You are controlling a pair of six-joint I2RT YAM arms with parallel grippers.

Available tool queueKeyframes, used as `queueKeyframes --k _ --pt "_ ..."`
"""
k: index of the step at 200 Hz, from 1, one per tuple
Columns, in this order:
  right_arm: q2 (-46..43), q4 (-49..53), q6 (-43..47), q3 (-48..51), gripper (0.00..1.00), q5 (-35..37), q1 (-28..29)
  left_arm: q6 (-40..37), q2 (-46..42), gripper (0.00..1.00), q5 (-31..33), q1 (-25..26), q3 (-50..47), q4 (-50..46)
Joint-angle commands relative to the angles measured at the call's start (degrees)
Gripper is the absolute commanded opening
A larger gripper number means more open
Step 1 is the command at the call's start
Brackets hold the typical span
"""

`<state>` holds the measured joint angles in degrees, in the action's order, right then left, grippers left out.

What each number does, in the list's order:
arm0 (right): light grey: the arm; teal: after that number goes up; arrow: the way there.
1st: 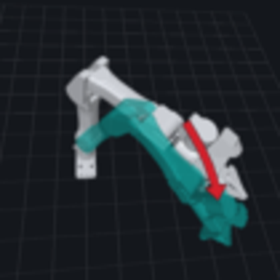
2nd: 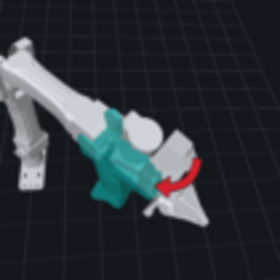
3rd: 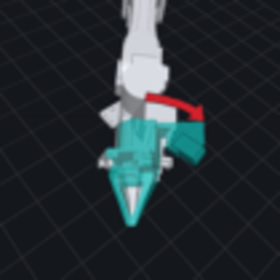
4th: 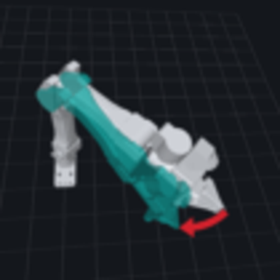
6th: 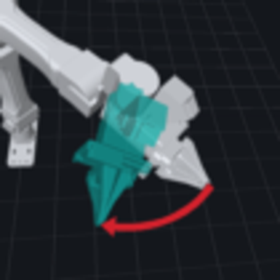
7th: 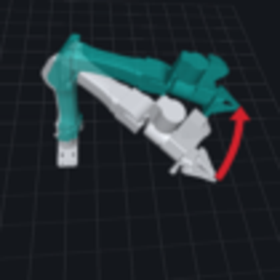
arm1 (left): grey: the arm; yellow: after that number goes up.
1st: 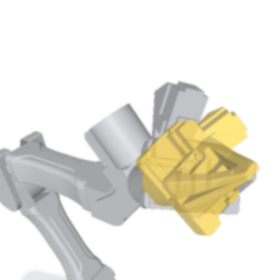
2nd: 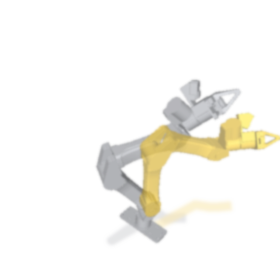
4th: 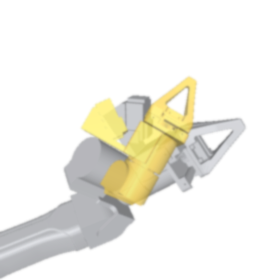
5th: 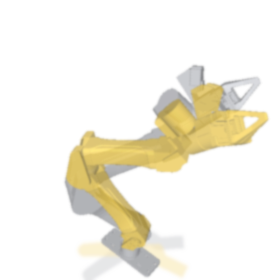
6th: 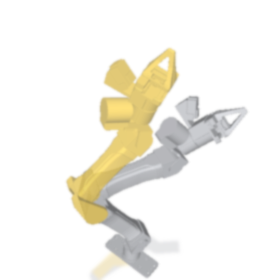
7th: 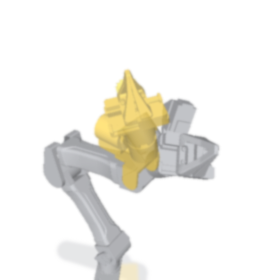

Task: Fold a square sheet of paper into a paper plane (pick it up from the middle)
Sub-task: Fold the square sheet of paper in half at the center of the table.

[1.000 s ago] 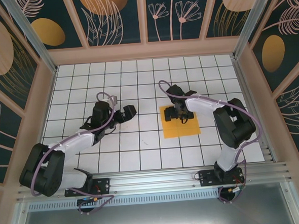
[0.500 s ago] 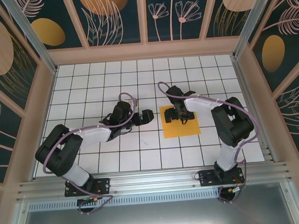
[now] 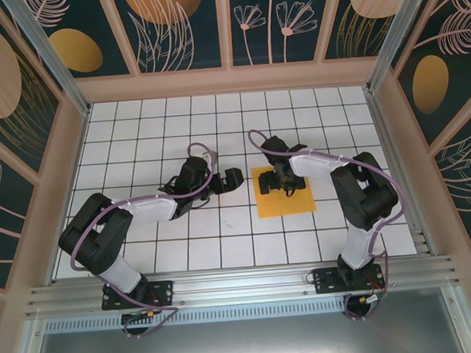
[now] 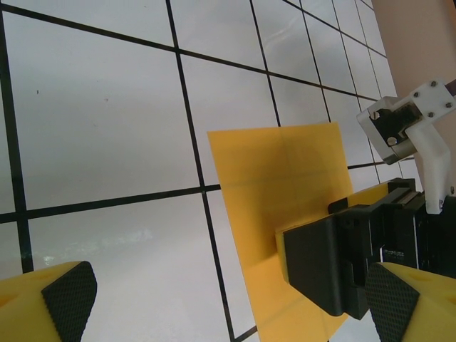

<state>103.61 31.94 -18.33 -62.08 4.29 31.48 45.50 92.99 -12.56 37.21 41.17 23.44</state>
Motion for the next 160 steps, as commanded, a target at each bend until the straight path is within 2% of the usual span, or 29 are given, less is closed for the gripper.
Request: queueKeyframes --k 1,36,120,146,160 --pt "3.66 -1.29 -0.13 3.29 0.94 -2.44 0.18 0.32 0.8 0.98 0.67 0.38 2.28 -0.5" --pt "3.33 -1.21 -0.04 2.82 0.93 -2.45 0.22 0.15 0.39 0.98 1.39 0.49 2.53 -1.02" --pt "0.48 0.47 -0.42 0.49 0.81 -1.66 0.16 -0.14 0.36 0.98 1.66 0.67 2.97 -2.0" --pt "-1.69 0.63 -0.26 -0.21 0.72 -3.21 0.18 -0.12 0.35 0.99 1.74 0.72 3.09 -1.95" --pt "-3.04 0.78 -0.56 -0.71 0.7 -3.18 0.16 -0.01 0.27 0.98 2.07 0.76 2.87 -2.0"
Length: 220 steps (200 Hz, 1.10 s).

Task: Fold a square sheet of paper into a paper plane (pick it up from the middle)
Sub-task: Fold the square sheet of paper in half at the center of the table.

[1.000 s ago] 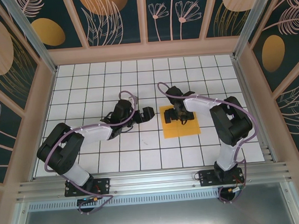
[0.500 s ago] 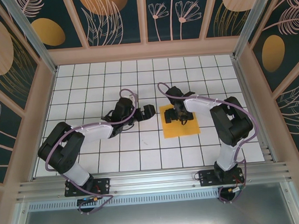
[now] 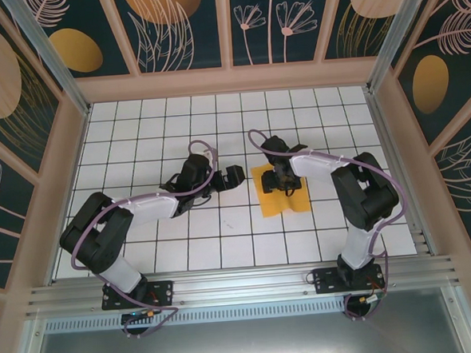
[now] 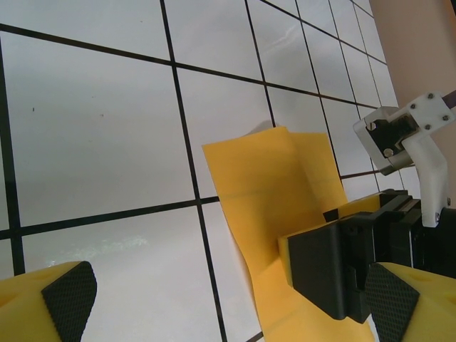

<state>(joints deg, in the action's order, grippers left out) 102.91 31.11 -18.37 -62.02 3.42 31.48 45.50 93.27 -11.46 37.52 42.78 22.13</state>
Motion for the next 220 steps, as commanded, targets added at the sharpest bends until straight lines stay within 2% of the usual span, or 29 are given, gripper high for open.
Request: queueKeyframes --k 1,54,86,127,130,163,202,220 --pt "-2.44 1.64 -0.57 -0.8 0.69 -2.34 0.2 0.01 -0.02 0.98 0.99 0.45 1.25 -0.64" --pt "-7.55 -0.4 -1.91 -1.2 0.56 -9.06 0.16 0.83 -2.09 0.98 4.82 0.45 -0.01 -0.63" --pt "-9.84 -3.32 -3.36 -0.82 0.55 -15.48 0.16 1.35 -4.85 0.99 8.63 0.37 -1.33 -1.18" --pt "-13.87 -12.56 -7.9 1.09 0.54 -28.02 0.2 1.96 -9.81 0.98 12.34 0.41 -3.31 -1.56" --pt "-13.99 -13.38 -8.37 1.36 0.54 -28.84 -1.27 1.97 -10.04 0.99 12.42 0.45 -3.36 -1.48" --pt "-14.07 -22.12 -13.0 5.49 0.54 -35.05 -2.72 1.89 -10.76 0.98 10.37 0.43 -2.8 -1.11" --pt "-11.86 -27.86 -16.15 12.76 0.54 -34.22 -6.43 1.71 -8.49 0.99 5.43 0.37 -1.17 -0.18" --pt "-11.45 -27.99 -15.29 15.13 0.57 -34.36 -8.52 1.72 -7.35 0.99 3.31 0.54 -0.61 0.3"
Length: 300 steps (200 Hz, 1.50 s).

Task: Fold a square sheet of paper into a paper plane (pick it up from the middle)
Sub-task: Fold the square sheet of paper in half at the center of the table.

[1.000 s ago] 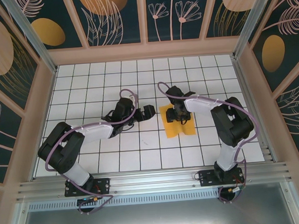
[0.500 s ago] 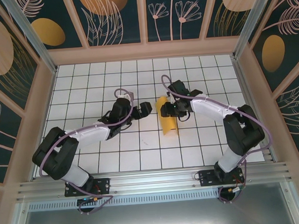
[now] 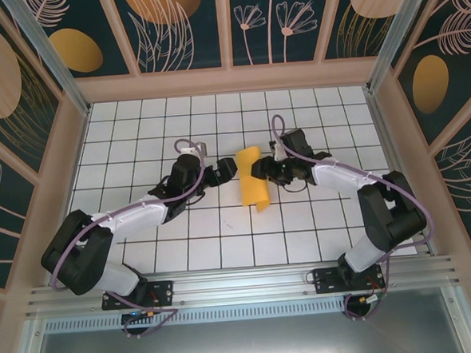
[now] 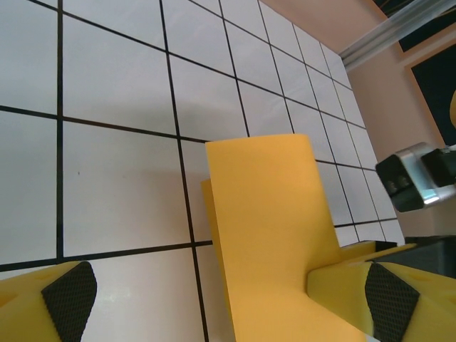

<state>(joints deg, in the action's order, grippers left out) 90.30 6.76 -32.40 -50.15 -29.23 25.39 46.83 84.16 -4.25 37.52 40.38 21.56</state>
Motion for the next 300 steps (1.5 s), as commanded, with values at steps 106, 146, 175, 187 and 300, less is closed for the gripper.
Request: queueKeyframes --k 106,146,175,187,300 --pt "-1.69 4.9 7.55 8.52 0.72 4.33 -9.97 0.28 9.4 0.78 -9.89 2.36 7.03 1.55" --pt "0.56 5.92 9.16 8.03 0.7 5.28 -9.4 2.14 12.06 0.66 -10.6 3.27 8.41 2.21" --pt "2.11 8.01 10.51 5.84 0.69 7.19 -7.68 3.7 13.65 0.61 -10.56 3.84 8.63 3.41" --pt "2.29 8.76 10.5 5.14 0.69 8.3 -6.98 3.97 13.68 0.61 -10.69 3.87 8.91 3.53" --pt "4.12 14.77 6.77 -2.11 0.66 19.03 -0.63 3.97 15.75 0.58 -11.19 3.89 9.1 3.4"
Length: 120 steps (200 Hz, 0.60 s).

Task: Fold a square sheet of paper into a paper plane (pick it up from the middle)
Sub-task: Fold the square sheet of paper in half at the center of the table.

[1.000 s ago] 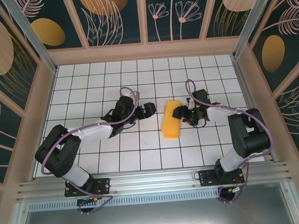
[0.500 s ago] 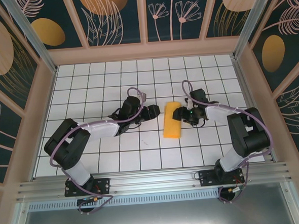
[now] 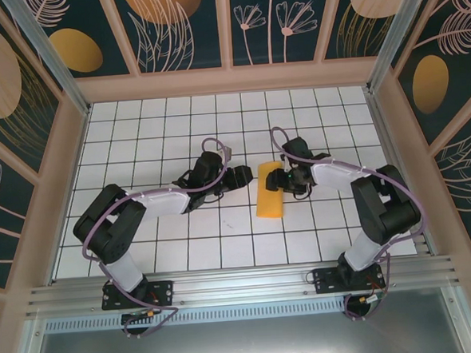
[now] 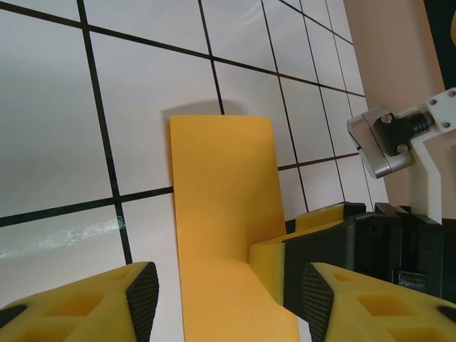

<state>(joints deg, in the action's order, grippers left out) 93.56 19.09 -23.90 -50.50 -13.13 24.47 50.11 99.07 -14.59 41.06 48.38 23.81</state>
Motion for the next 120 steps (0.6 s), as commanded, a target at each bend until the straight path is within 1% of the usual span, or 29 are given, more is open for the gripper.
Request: queueKeyframes --k 1,35,82,120 --pt "0.89 2.44 -1.75 -1.78 0.66 2.88 0.26 0.69 0.85 0.58 -0.87 0.34 1.15 1.15" --pt "1.69 2.88 -1.9 -2.0 0.65 3.76 0.37 0.83 1.04 0.56 -1.14 0.35 1.1 1.39" --pt "2.59 4.5 4.11 -2.72 0.65 2.72 0.46 0.78 1.3 0.56 -1.58 0.43 1.17 1.52" --pt "2.5 4.31 6.3 -3.02 0.65 -0.13 -0.32 0.78 1.4 0.56 -1.92 0.41 1.6 1.5"
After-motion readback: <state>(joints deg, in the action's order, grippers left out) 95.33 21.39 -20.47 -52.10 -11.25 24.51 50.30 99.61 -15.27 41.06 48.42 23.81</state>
